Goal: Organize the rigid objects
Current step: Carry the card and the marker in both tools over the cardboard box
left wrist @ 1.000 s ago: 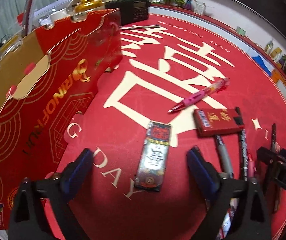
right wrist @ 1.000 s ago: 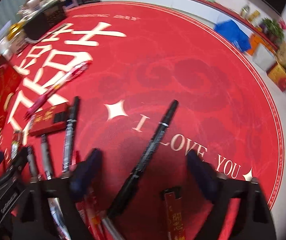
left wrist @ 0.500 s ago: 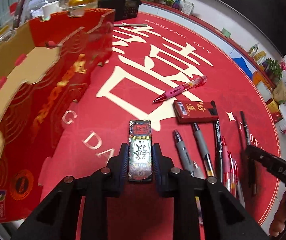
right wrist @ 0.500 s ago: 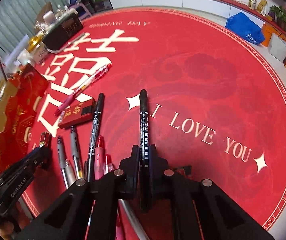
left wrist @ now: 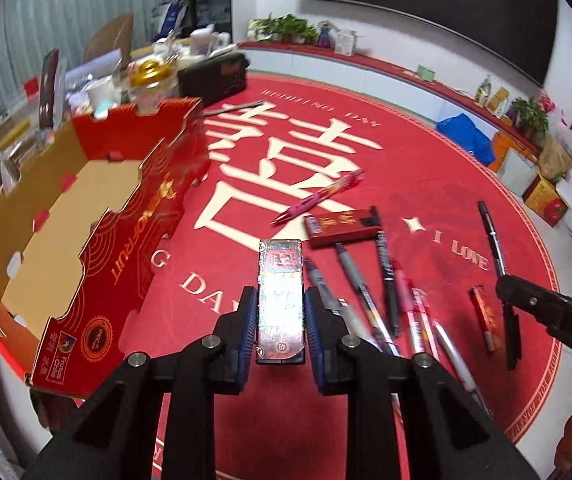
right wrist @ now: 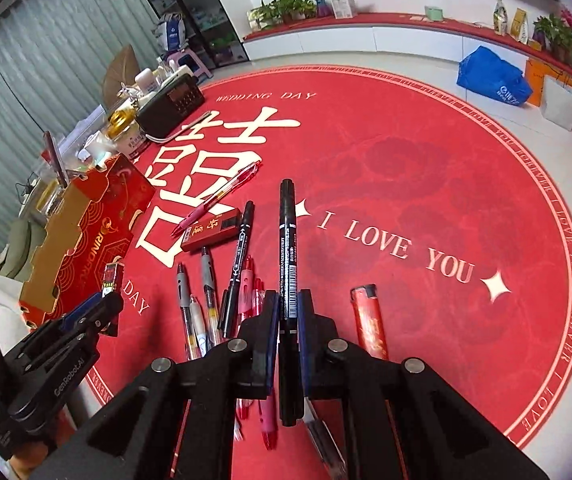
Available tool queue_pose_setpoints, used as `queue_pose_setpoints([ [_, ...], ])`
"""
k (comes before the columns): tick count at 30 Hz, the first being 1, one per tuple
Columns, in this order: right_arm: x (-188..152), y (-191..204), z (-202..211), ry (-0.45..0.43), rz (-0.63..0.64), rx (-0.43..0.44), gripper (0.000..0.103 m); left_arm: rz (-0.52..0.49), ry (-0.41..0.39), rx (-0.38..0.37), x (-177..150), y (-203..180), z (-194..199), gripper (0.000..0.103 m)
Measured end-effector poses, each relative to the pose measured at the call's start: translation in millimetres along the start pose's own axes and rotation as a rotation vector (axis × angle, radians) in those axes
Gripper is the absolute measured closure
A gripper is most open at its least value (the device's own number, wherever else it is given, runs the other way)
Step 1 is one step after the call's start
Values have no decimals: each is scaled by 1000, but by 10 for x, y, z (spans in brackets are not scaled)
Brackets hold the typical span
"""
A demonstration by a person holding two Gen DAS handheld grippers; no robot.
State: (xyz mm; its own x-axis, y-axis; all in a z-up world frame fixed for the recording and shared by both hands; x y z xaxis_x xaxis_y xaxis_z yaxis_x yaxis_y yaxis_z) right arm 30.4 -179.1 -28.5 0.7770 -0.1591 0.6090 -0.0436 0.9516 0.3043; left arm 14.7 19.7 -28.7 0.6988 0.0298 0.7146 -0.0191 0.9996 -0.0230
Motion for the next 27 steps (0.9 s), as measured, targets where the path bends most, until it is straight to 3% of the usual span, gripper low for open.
queue_pose_setpoints([
  [16,-186,-114,347,-60,-54,-19,93,-48,-76,-4,-84,-143,391,77],
  [27,-81,289,439,-86,22,21,93,11,-131,48,7,191,623,77],
])
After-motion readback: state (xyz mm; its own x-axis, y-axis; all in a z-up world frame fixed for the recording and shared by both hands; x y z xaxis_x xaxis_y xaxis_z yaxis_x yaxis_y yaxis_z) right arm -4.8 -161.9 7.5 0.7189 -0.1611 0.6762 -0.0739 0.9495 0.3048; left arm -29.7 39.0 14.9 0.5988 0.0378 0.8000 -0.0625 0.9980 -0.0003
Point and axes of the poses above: each gripper's, at about its wrist camera, not at the fingertips, and z roughly against the way its jaws point, y to its left, x to its top, the point moved 3 cm from there along -z, roughly the way its jaws point, and after that the axes turned 8 degrees about -y, right-handed, at the moved point
